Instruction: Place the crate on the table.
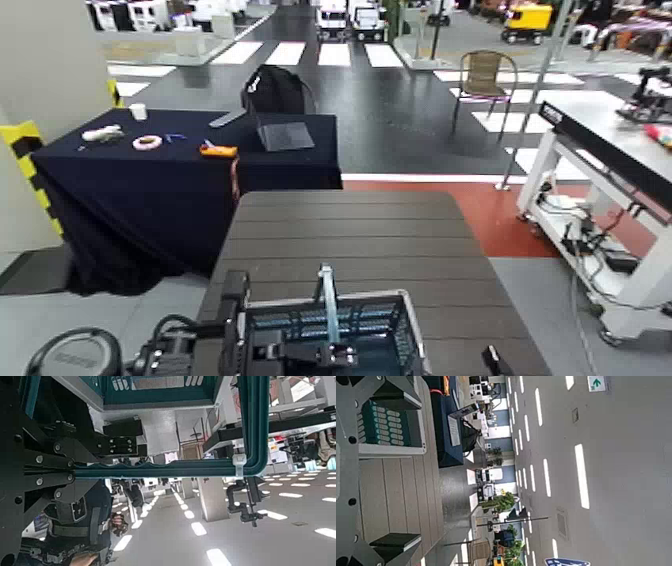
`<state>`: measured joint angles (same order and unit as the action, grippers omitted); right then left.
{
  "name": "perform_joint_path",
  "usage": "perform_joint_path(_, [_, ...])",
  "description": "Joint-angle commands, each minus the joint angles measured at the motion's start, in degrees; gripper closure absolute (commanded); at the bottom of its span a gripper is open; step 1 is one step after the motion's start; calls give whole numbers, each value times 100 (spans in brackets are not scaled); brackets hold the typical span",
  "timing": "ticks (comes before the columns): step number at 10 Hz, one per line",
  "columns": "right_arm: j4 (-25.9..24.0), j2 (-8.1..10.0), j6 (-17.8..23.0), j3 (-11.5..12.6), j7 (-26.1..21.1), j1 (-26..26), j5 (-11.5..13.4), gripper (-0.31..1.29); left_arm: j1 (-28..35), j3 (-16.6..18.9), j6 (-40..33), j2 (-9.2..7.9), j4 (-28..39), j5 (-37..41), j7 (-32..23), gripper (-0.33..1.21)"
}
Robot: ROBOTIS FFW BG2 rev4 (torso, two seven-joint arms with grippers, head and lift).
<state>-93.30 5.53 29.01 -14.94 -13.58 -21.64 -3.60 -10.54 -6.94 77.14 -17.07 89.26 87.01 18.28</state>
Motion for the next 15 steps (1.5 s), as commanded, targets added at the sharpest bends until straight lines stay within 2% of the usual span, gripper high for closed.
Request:
perform_joint_path(1, [14,-8,17,-9,-4,11,0,13,-202,-26,-76,81,-208,0,-53,121])
perform_joint_path(4, [40,-8,44,-35,-4,29,-9,13,-932,-501,-58,28,-893,0,26,121])
perform_joint_path(5, [49,1,52,-53,-4,37,-9,13,-1196,-721,-120,28,-1183,-79,193,121])
perform_joint_path(6, [49,-8,70,-53,-4,46,-18,13,-1468,-993,-287,37,-1438,-395,589,121])
perform_joint_path(9, [102,19,131,-96,-4,81,-44,13,-2215,-1749,-937,213,-2238,-1433,1951,121])
perform_joint_path(11, [111,19,167,-88,-13,81,-62,13,-2707,-2232,-1306,327,-2792,-1898,2584,121])
perform_joint_path(15, [155,19,246,-88,-22,90,-79,13,-3358,-2663,-1693,670,-3671,-2566,3314,120])
